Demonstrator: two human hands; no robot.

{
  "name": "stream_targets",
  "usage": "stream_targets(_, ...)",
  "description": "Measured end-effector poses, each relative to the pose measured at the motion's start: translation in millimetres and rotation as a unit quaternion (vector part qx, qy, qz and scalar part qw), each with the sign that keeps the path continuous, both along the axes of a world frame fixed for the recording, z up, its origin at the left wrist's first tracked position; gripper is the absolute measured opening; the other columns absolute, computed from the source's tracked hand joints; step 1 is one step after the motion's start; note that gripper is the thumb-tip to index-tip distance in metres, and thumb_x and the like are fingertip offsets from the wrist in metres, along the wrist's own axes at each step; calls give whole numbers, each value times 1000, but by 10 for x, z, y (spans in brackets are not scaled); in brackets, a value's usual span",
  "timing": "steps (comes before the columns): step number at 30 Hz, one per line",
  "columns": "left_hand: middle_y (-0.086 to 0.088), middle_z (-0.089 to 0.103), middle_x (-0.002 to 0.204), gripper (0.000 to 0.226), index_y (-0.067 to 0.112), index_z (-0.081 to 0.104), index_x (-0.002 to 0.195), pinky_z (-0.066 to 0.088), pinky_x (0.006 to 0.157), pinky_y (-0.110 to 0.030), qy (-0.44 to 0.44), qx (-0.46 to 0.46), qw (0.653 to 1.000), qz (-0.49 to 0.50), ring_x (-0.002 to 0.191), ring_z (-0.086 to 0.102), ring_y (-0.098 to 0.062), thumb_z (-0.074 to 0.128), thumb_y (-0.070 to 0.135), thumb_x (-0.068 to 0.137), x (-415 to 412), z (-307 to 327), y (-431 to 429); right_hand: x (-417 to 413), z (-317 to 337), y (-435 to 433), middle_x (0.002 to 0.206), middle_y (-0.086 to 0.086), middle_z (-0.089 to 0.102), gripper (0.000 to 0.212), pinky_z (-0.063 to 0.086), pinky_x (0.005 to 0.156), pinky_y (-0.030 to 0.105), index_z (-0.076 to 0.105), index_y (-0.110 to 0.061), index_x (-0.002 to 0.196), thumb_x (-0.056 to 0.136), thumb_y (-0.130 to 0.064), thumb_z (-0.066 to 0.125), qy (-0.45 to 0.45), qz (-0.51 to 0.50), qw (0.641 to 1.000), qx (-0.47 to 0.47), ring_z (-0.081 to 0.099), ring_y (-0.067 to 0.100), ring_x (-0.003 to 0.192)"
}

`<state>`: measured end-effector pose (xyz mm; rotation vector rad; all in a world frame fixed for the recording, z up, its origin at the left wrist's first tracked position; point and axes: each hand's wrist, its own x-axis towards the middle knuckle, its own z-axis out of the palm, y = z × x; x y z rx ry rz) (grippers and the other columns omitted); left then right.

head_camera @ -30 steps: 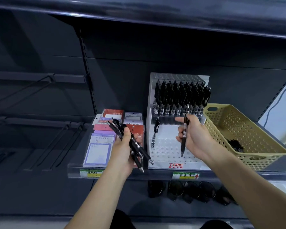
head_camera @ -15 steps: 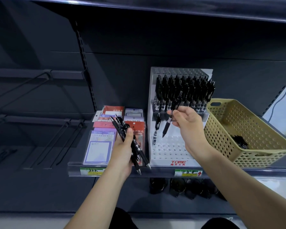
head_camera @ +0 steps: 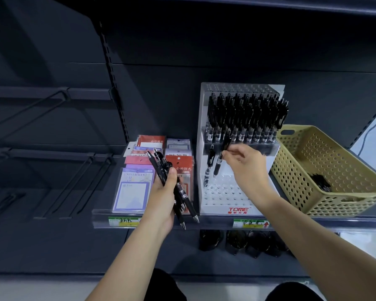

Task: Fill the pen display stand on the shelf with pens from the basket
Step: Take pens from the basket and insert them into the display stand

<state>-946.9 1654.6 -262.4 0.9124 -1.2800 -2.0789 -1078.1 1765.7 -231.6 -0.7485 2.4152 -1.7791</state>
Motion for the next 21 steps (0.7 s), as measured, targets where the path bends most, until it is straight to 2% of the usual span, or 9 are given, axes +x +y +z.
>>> stream_targets(2,-12,63,118,42,12,55,120,44,96,-43,0,4,1000,-1,119,53,-32,50,42,92,3,-23,-10,-17,-30,-9,86,-1,70,11,38,46,7,66,-13,98,90,-20,62,4,1,1000,18,57,-4,59)
stream_targets(3,-14,59,125,43,12,54,121,42,99,-43,5,5,1000,-3,123,49,-32,50,42,92,7,-28,-11,-26,-50,-15,86,0,70,9,42,51,9,66,-13,96,90,-20,62,5,2,1000,27,61,0,68)
stream_targets(5,-9,64,116,41,12,54,122,44,94,-38,13,3,1000,-11,111,58,-22,50,41,92,11,-26,-4,-35,-90,-28,84,-2,69,6,49,62,14,67,-13,91,89,-17,63,5,6,999,50,65,7,79)
stream_targets(7,0,64,92,35,13,55,117,47,79,-30,20,-2,1000,-20,83,60,-11,49,39,93,8,-19,5,-36,-131,-40,81,-5,66,7,47,63,12,67,-12,92,89,-16,63,7,13,997,80,61,2,77)
stream_targets(8,3,62,86,31,15,55,112,48,71,-26,22,-6,999,-22,75,58,-8,48,38,94,3,-23,9,-38,-148,-45,80,-7,64,7,45,62,10,68,-12,92,89,-16,63,7,16,995,93,59,0,75)
stream_targets(12,3,61,85,22,18,55,102,46,65,-23,18,-11,1000,-18,72,58,-6,48,37,94,2,-41,13,-42,-172,-62,82,-4,63,8,43,50,8,68,-12,91,89,-15,62,9,14,992,125,56,3,70)
stream_targets(17,4,59,76,21,18,56,94,46,58,-22,7,-18,1000,-22,64,55,-8,49,38,93,1,-34,43,-45,-146,-68,85,-2,63,9,41,55,8,69,-9,93,88,-14,62,17,6,990,140,57,8,74)
stream_targets(19,3,55,73,23,17,56,93,45,60,-25,0,-17,999,-27,63,52,-10,49,39,93,1,-33,64,-47,-144,-63,88,-1,64,12,40,56,7,70,-9,96,88,-13,63,17,5,989,149,57,9,79)
stream_targets(21,3,56,75,24,18,58,98,46,66,-30,-7,-17,999,-33,67,52,-12,51,40,92,5,-29,87,-42,-145,-38,92,-2,63,14,38,51,6,69,-10,100,88,-14,62,17,5,988,153,57,10,81)
